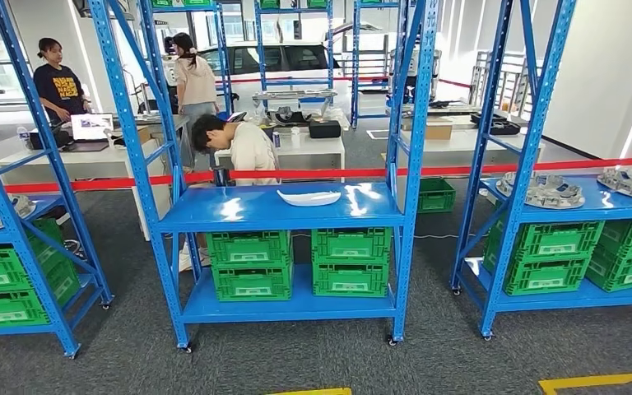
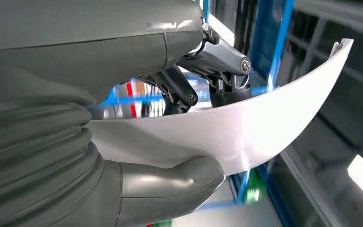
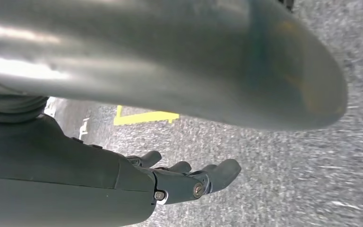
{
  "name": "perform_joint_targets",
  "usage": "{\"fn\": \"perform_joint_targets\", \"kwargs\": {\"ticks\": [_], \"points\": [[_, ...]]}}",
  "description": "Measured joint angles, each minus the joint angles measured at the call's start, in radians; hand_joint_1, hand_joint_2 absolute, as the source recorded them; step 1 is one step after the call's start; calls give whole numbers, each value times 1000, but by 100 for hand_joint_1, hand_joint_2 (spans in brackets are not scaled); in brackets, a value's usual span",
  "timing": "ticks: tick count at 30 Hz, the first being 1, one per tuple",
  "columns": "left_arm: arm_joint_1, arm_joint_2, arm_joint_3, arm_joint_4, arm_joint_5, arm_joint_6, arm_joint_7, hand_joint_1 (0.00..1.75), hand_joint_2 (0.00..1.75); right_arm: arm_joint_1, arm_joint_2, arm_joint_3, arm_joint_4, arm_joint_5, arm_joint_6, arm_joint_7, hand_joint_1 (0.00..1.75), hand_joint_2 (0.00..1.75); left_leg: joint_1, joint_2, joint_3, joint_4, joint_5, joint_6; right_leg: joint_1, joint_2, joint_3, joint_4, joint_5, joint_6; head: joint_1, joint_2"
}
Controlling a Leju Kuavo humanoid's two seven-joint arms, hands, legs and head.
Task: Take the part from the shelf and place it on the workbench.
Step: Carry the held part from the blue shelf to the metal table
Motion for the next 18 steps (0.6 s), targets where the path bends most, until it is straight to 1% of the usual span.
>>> {"fn": "perform_joint_targets", "kwargs": {"ticks": [1, 2, 3, 4, 5, 6, 7, 8, 9, 10, 11, 12, 13, 14, 15, 16, 17, 18], "points": [[0, 3, -7, 1, 0, -6, -1, 175, 175, -1, 0, 0, 0, 0, 0, 0, 0, 0, 0, 0, 34, -31, 29, 3, 1, -1, -16, 4, 10, 2, 0, 0], [0, 4, -13, 1, 0, -10, -2, 175, 175, -2, 0, 0, 0, 0, 0, 0, 0, 0, -1, 0, 83, -90, 51, 7, 1, -1, -30, 9, 19, 4, 0, 0], [0, 6, -19, 1, 0, -12, -3, 175, 175, -2, 0, 0, 0, 0, 0, -1, 0, 0, -3, 0, 139, -167, 56, 12, 3, 0, -42, 15, 27, 7, 0, 0], [-1, 7, -24, 0, 1, -17, -4, 175, 175, -3, 1, 0, 0, 0, 0, -2, 0, 0, -5, -1, 188, -238, 50, 17, 4, 0, -51, 19, 36, 11, 0, 0], [-1, 8, -29, 0, 2, -22, -4, 175, 175, -3, 1, 0, 0, 0, 0, -3, 0, 0, -8, -1, 218, -288, 39, 21, 3, 1, -56, 20, 46, 16, 0, 0], [-1, 9, -35, 0, 5, -31, -5, 175, 175, -3, 1, 0, 0, 0, 0, -5, 0, 0, -12, -1, 229, -315, 32, 25, 2, 1, -60, 20, 55, 21, 1, 0], [-1, 10, -42, 1, 10, -41, -4, 175, 175, -3, 1, 0, 0, -1, 0, -7, 0, 0, -13, -1, 225, -321, 36, 30, 1, 1, -62, 18, 64, 27, 1, 0], [-2, 10, -49, 3, 14, -49, -1, 175, 175, -2, 1, 0, 0, -1, 1, -10, 0, 0, -13, 1, 216, -322, 46, 36, -1, 3, -66, 20, 63, 32, 1, 0], [-3, 10, -57, 5, 18, -56, 4, 175, 175, -1, 1, 0, 1, -2, 1, -11, 0, 0, -12, 3, 208, -324, 57, 44, -3, 5, -72, 34, 43, 38, 1, 0], [-4, 11, -66, 8, 20, -60, 10, 175, 175, 0, 1, 0, 1, -3, 1, -13, 0, 0, -10, 6, 197, -325, 69, 51, -4, 8, -84, 66, 5, 43, 1, 0], [-5, 11, -74, 11, 21, -62, 17, 175, 175, 0, 1, 0, 1, -5, 1, -14, 0, 0, -9, 8, 183, -325, 80, 56, -7, 10, -98, 116, -48, 48, 1, 0], [-6, 11, -81, 15, 21, -62, 24, 175, 175, 0, 1, 0, 1, -7, 1, -14, 0, 0, -8, 9, 168, -323, 92, 59, -8, 10, -112, 179, -100, 52, 2, 0], [-7, 11, -87, 19, 22, -62, 30, 175, 175, 0, 1, 0, 1, -9, 1, -15, 0, 0, -8, 10, 152, -321, 104, 60, -9, 10, -123, 242, -133, 55, 2, 0], [-8, 11, -92, 23, 22, -61, 34, 175, 175, 0, 1, 0, 1, -10, 1, -15, 0, 0, -8, 11, 135, -319, 116, 59, -11, 10, -124, 289, -140, 57, 2, 0], [-8, 11, -95, 27, 22, -61, 36, 175, 175, 0, 1, 0, 1, -11, 1, -15, 0, 0, -8, 12, 116, -314, 129, 57, -13, 10, -112, 308, -121, 59, 2, 0], [-8, 11, -97, 30, 22, -61, 37, 175, 175, 0, 1, 0, 1, -11, 1, -15, 0, 0, -6, 13, 96, -308, 142, 54, -15, 10, -84, 294, -90, 60, 2, 0], [-9, 11, -100, 31, 22, -59, 39, 175, 175, -1, 1, 0, 1, -11, 1, -15, 0, 0, -5, 13, 76, -300, 153, 49, -16, 10, -39, 247, -63, 61, 2, 0], [-9, 11, -102, 33, 22, -56, 41, 175, 175, -2, 1, 0, 1, -12, 1, -15, 0, 0, -4, 12, 57, -291, 162, 44, -17, 11, 21, 175, -57, 60, 3, 0]]}}
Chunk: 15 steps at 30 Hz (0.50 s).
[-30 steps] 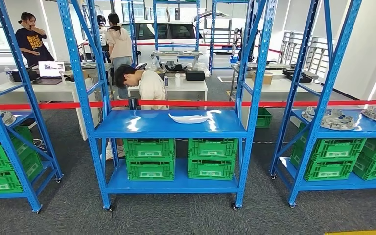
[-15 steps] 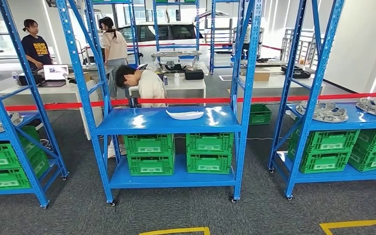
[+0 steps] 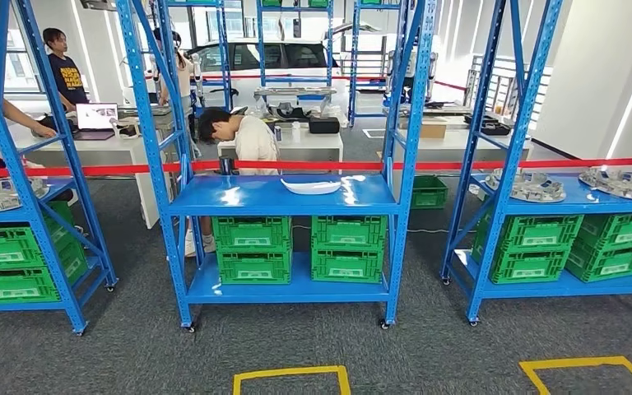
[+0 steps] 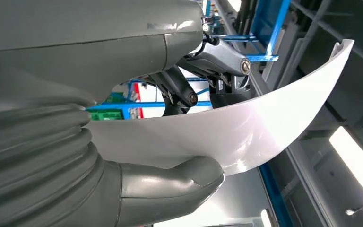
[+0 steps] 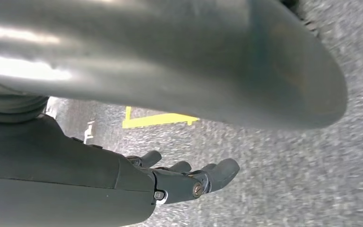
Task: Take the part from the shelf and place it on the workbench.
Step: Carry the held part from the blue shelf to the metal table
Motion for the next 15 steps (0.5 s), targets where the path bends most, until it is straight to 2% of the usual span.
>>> {"fn": "perform_joint_targets", "kwargs": {"ticks": [1, 2, 3, 5, 6, 7, 8, 9, 10, 11, 12, 13, 14, 15], "points": [[-1, 0, -2, 1, 0, 7, 4, 175, 175, -1, 0, 0, 0, -1, 0, -1, 0, 0, 0, 0, -14, 9, 6, -6, 1, 1, 55, -78, -15, -3, 0, 0], [-2, 0, -3, 2, 0, 20, 11, 175, 175, -3, 0, 0, 0, -2, 0, -2, 0, 0, -1, 0, -23, 16, 11, -12, 2, 1, 94, -138, -35, -8, 0, 0], [-4, 0, -4, 3, 0, 44, 18, 175, 175, -3, 0, -1, 0, -5, 0, -3, 0, 0, -1, 1, -28, 19, 17, -19, 5, 1, 115, -174, -53, -14, 1, 0], [-6, -1, -3, 8, -8, 111, 25, 175, 175, 0, 1, -3, 0, -8, 0, -10, 0, 0, 3, 1, -32, 21, 27, -33, 7, -2, 109, -186, -51, -30, 0, 0], [-7, -1, -1, 10, -17, 143, 23, 175, 175, 1, 1, -3, 0, -7, 0, -16, 0, 0, 5, -2, -39, 30, 15, -39, 7, -4, 103, -186, -43, -39, 0, 0], [-7, -1, 1, 10, -28, 165, 19, 175, 175, 2, 1, -3, 0, -4, -1, -22, 0, 0, 6, -4, -49, 54, -12, -44, 6, -7, 96, -187, -34, -47, 0, 0], [-6, -1, 3, 11, -36, 178, 16, 175, 175, 1, 2, -3, 0, 1, -1, -27, 0, 0, 7, -8, -65, 98, -55, -48, 6, -11, 88, -187, -25, -53, 0, 0], [-6, -1, 5, 11, -43, 185, 15, 175, 175, -1, 4, -3, 0, 9, -2, -27, 0, 0, 8, -10, -82, 156, -101, -51, 7, -15, 79, -186, -17, -57, -1, 0], [-6, 0, 6, 12, -50, 192, 16, 175, 175, -5, 6, -3, 0, 18, -2, -21, 0, 0, 8, -11, -97, 219, -135, -54, 9, -19, 70, -185, -10, -60, -1, 0], [-6, 0, 7, 13, -59, 200, 17, 175, 175, -9, 10, -2, 0, 27, -2, -13, 0, 0, 8, -11, -106, 267, -149, -55, 11, -25, 60, -184, -3, -61, -1, 0], [-5, 0, 7, 14, -70, 208, 17, 175, 175, -14, 14, -1, 0, 33, -2, -5, 0, 0, 8, -11, -101, 285, -144, -55, 13, -31, 51, -182, 2, -61, -1, 0], [-3, 0, 8, 15, -80, 216, 15, 175, 175, -18, 17, 0, 0, 38, -1, -1, 0, 0, 7, -9, -76, 266, -125, -53, 14, -39, 43, -179, 6, -60, -1, 0], [0, 0, 9, 14, -89, 220, 12, 175, 175, -19, 18, 2, 0, 41, 0, -2, 0, 0, 7, -2, -34, 211, -102, -49, 15, -48, 36, -176, 8, -58, -1, 0], [4, 0, 10, 13, -95, 222, 7, 175, 175, -18, 19, 3, 0, 44, 1, -10, 0, 0, 4, 17, 18, 136, -90, -44, 17, -58, 32, -172, 10, -57, -1, 0]]}}
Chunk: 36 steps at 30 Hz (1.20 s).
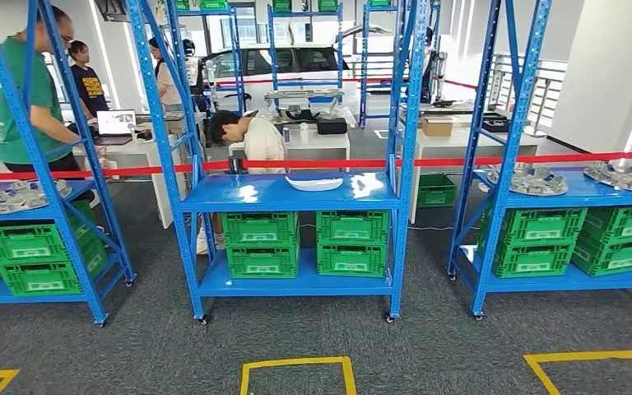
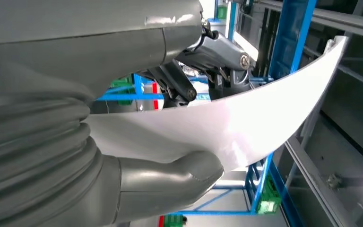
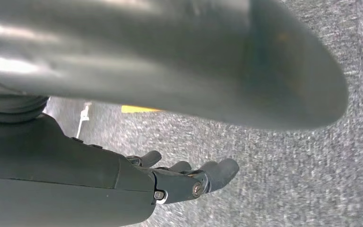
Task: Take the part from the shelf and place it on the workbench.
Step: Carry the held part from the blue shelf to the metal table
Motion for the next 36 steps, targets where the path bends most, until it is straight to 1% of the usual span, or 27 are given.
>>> {"fn": "perform_joint_targets", "kwargs": {"ticks": [1, 2, 3, 5, 7, 9, 10, 11, 12, 13, 14, 16, 18, 20, 21, 22, 23, 25, 26, 27, 28, 29, 31, 32, 33, 35, 36], "points": [[4, 0, 1, -2, -5, 0, -5, 175, 175, 4, -1, 1, 0, 2, 1, -11, 0, 0, -4, 17, 44, -64, 9, 7, 1, -11, -2, 4, 1, 3, 1, 0], [9, 0, 3, -5, -8, 0, -10, 175, 175, 9, -4, 2, 0, 4, 1, -23, 0, 0, -9, 29, 71, -109, 10, 14, 2, -21, -1, 6, 1, 7, 1, 0], [14, 0, 5, -8, -10, -2, -14, 175, 175, 14, -7, 3, 0, 6, 1, -33, 0, 0, -13, 34, 80, -131, 8, 21, 3, -31, -1, 8, 2, 11, 1, 0], [28, 0, 12, -12, -15, -13, -19, 175, 175, 19, -16, 5, 0, 10, 1, -42, 0, 0, -14, 15, 73, -139, 15, 35, 2, -44, 0, 10, 3, 23, 1, 0], [37, 0, 24, -17, -21, -25, -25, 175, 175, 21, -30, 9, 0, 15, 1, -44, 0, 0, -10, -3, 69, -147, 26, 48, -1, -12, -14, 42, -23, 36, 1, 0], [43, 0, 36, -19, -22, -32, -31, 175, 175, 27, -46, 14, 0, 19, 2, -44, 0, 0, -8, -22, 60, -149, 36, 57, -4, 37, -60, 148, -88, 44, 2, 0], [46, -1, 41, -19, -22, -35, -32, 175, 175, 31, -53, 16, 0, 20, 4, -43, 0, 0, -8, -33, 54, -146, 40, 59, -5, 48, -90, 216, -120, 45, 2, 0], [50, -1, 46, -19, -24, -39, -34, 175, 175, 35, -59, 18, 0, 23, 6, -42, 0, 0, -8, -46, 47, -143, 43, 59, -6, 53, -113, 268, -137, 46, 2, 0], [53, -3, 53, -19, -28, -42, -35, 175, 175, 37, -64, 19, 0, 27, 8, -39, 0, 0, -8, -58, 40, -138, 45, 58, -6, 55, -121, 288, -136, 46, 2, 0], [55, -5, 59, -20, -32, -45, -37, 175, 175, 38, -67, 20, 0, 32, 8, -34, 0, 0, -8, -71, 35, -133, 46, 57, -7, 57, -110, 269, -115, 44, 2, 0], [57, -8, 67, -22, -36, -47, -38, 175, 175, 37, -70, 22, 0, 37, 8, -30, 0, 0, -8, -84, 30, -127, 47, 55, -8, 63, -82, 215, -82, 43, 2, 0], [60, -17, 80, -28, -40, -48, -40, 175, 175, 35, -76, 26, 0, 48, 8, -23, 0, 0, -8, -105, 21, -117, 49, 49, -10, 105, -17, 84, -33, 38, 2, 0], [70, -27, 94, -40, -44, -49, -48, 175, 175, 34, -80, 34, 0, 61, 9, -21, 0, 0, -9, -123, 11, -112, 53, 38, -9, 131, 7, 26, -21, 34, 2, 0], [88, -39, 111, -58, -52, -48, -59, 175, 175, 33, -81, 44, 0, 75, 10, -22, 0, 0, -8, -140, 1, -114, 60, 24, -8, 113, 6, 22, -16, 26, 2, 0], [98, -44, 120, -68, -56, -48, -64, 175, 175, 32, -82, 48, 0, 80, 10, -24, 0, 0, -7, -135, -4, -110, 57, 20, -8, 101, 6, 18, -11, 19, 1, 0], [105, -48, 128, -77, -59, -46, -68, 175, 175, 31, -83, 52, 0, 85, 10, -26, 0, 0, -8, -118, -13, -93, 43, 16, -11, 89, 6, 14, -7, 12, 1, 0], [110, -53, 134, -84, -63, -44, -73, 175, 175, 31, -85, 56, 0, 90, 10, -27, 0, 0, -8, -94, -29, -55, 16, 13, -12, 75, 5, 10, -3, 6, 0, 0], [122, -66, 147, -99, -72, -32, -81, 175, 175, 33, -89, 66, 0, 104, 10, -33, 0, 0, -5, -52, -78, 65, -57, 6, -11, 46, 0, 9, -1, 0, -1, 0], [132, -76, 154, -108, -78, -22, -84, 175, 175, 35, -91, 72, 0, 112, 10, -37, 0, 0, -3, -45, -99, 120, -83, 2, -10, 31, -3, 9, -1, 0, -1, 0], [144, -89, 161, -119, -86, -8, -86, 175, 175, 35, -93, 79, 0, 122, 10, -41, 0, 0, 0, -42, -106, 149, -92, -1, -10, 17, -5, 10, -1, 0, -1, 0], [155, -101, 166, -134, -94, 13, -88, 175, 175, 35, -94, 86, 0, 133, 10, -45, 0, 0, 2, -38, -96, 142, -82, -3, -10, 4, -7, 11, 0, 0, -1, 0], [165, -113, 170, -150, -103, 37, -89, 175, 175, 33, -95, 94, 0, 142, 10, -49, 0, 0, 3, -30, -66, 97, -57, -3, -10, -9, -7, 12, -1, 1, -1, 0], [179, -131, 172, -179, -115, 89, -90, 175, 175, 31, -98, 110, 0, 160, 10, -56, 0, 0, 3, 9, 15, -40, -5, 0, -8, -33, -5, 16, -4, 8, -1, 0], [186, -138, 172, -188, -118, 115, -90, 175, 175, 30, -99, 118, 0, 170, 10, -58, 0, 0, 2, 24, 42, -90, 10, 4, -7, -43, -4, 18, -5, 13, -1, 0], [195, -144, 172, -194, -121, 144, -89, 175, 175, 29, -100, 126, 0, 180, 10, -60, 0, 0, -1, 33, 54, -116, 15, 9, -5, -52, -2, 20, -6, 20, -1, 0], [219, -156, 169, -202, -127, 205, -88, 175, 175, 21, -102, 145, 0, 200, 10, -54, 0, 0, -5, 17, 49, -122, 18, 22, -7, -67, 2, 19, -6, 33, -1, 0], [230, -161, 165, -206, -130, 227, -86, 175, 175, 17, -103, 154, 0, 206, 10, -50, 0, 0, -4, 7, 48, -125, 21, 28, -10, -58, 3, 22, -9, 40, -1, 0]]}}
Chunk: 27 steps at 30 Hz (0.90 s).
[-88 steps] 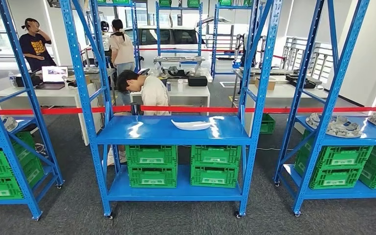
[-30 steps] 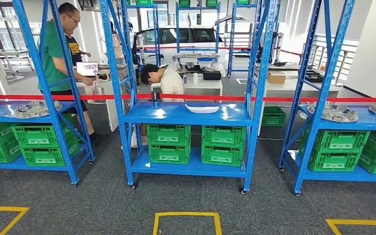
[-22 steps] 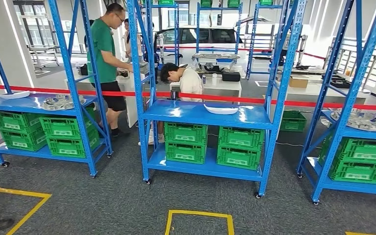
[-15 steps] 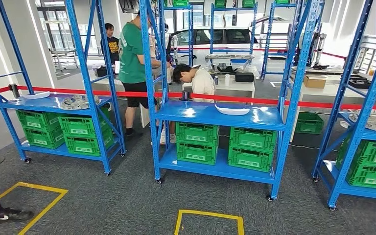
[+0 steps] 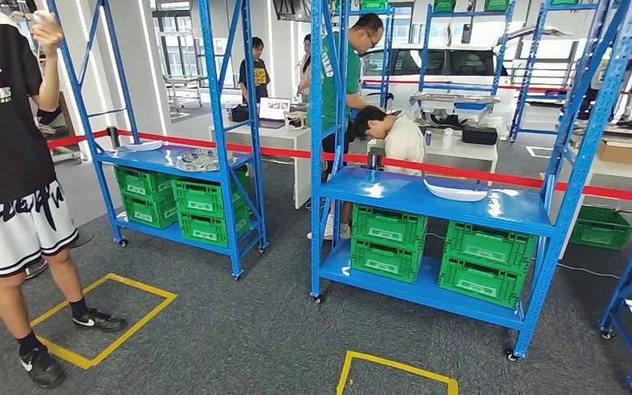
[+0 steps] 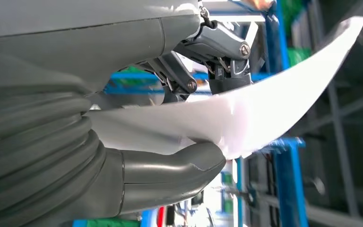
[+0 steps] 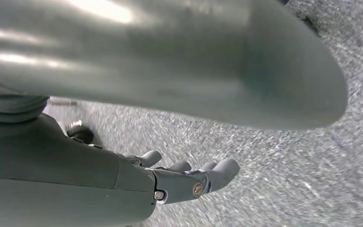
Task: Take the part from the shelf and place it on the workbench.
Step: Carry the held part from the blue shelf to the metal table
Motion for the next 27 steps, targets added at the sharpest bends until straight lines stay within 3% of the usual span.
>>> {"fn": "perform_joint_targets", "kwargs": {"ticks": [2, 4, 6, 7, 9, 11, 13, 15, 17, 19, 21, 22, 23, 24, 26, 27], "points": [[16, -8, -14, -6, -16, 32, 3, 175, 175, -6, -1, 14, 0, 11, 0, 11, 0, 0, 4, -21, 1, -6, 9, 13, -5, 53, -17, 46, -34, 12, 0, 0], [32, -10, -38, -13, -47, 84, 6, 175, 175, -6, -2, 27, 1, 24, 1, 24, 0, 0, 4, -43, -3, -5, 14, 20, -7, 105, -71, 165, -100, 17, 1, 0], [51, 1, -78, -18, -75, 176, 9, 175, 175, -2, -3, 38, 3, 33, 9, 30, 0, 0, 3, -70, -8, -1, 16, 23, -7, 114, -122, 270, -133, 17, 1, 0], [57, 17, -105, -20, -84, 239, 10, 175, 175, -2, -3, 41, 4, 34, 19, 30, 0, 0, 3, -85, -10, 2, 17, 22, -8, 116, -126, 274, -121, 16, 1, 0], [59, 72, -176, -24, -99, 394, 13, 175, 175, -2, -6, 43, 5, 36, 47, 34, 0, 0, 4, -114, -13, 10, 16, 19, -11, 131, -82, 177, -53, 13, 1, 0], [55, 144, -261, -30, -109, 539, 18, 175, 175, -3, -7, 43, 5, 37, 68, 37, 0, 0, 2, -139, -17, 19, 14, 10, -14, 168, -29, 59, -11, 11, 1, 0], [51, 202, -332, -35, -112, 613, 21, 175, 175, -3, -8, 44, 5, 37, 77, 38, 0, 0, 3, -160, -28, 20, 15, -5, -11, 182, -14, 20, -9, 4, 1, 0], [51, 241, -377, -37, -113, 632, 21, 175, 175, -4, -8, 44, 5, 37, 82, 38, 0, 0, 6, -171, -35, 18, 19, -18, -9, 160, -13, 14, -3, -11, 0, 0], [50, 269, -404, -38, -113, 639, 22, 175, 175, -5, -8, 44, 5, 37, 84, 37, 0, 0, 4, -130, -53, 53, -7, -26, -11, 136, -14, 5, 6, -28, 0, 0], [47, 291, -422, -38, -113, 647, 23, 175, 175, -2, -10, 44, 5, 37, 84, 37, 0, 0, 4, -70, -100, 159, -76, -31, -10, 108, -16, 1, 9, -37, 0, 0], [44, 314, -439, -38, -111, 671, 23, 175, 175, 3, -10, 44, 6, 37, 84, 37, 0, 0, 6, -51, -145, 268, -126, -37, -7, 78, -19, 2, 9, -39, 0, 0], [41, 327, -449, -38, -109, 691, 23, 175, 175, 4, -11, 44, 6, 37, 84, 37, 0, 0, 7, -48, -148, 283, -125, -39, -7, 64, -20, 2, 8, -38, 0, 0], [35, 343, -463, -38, -107, 716, 23, 175, 175, 3, -10, 44, 6, 37, 84, 38, 0, 0, 8, -43, -131, 259, -105, -40, -6, 50, -20, 2, 8, -38, 0, 0], [26, 360, -480, -39, -106, 743, 23, 175, 175, 2, -10, 44, 6, 36, 84, 40, 0, 0, 9, -31, -98, 201, -73, -40, -7, 36, -19, 3, 7, -36, 0, 0], [1, 399, -520, -40, -108, 800, 22, 175, 175, 1, -9, 44, 6, 34, 84, 46, 0, 0, 8, 17, -27, 67, -21, -34, -4, 12, -15, 7, 2, -28, 0, 0], [-12, 416, -541, -41, -109, 827, 23, 175, 175, 0, -9, 43, 6, 33, 84, 49, 0, 0, 6, 33, -8, 29, -10, -29, -2, 2, -12, 9, -1, -23, 0, 0]]}}
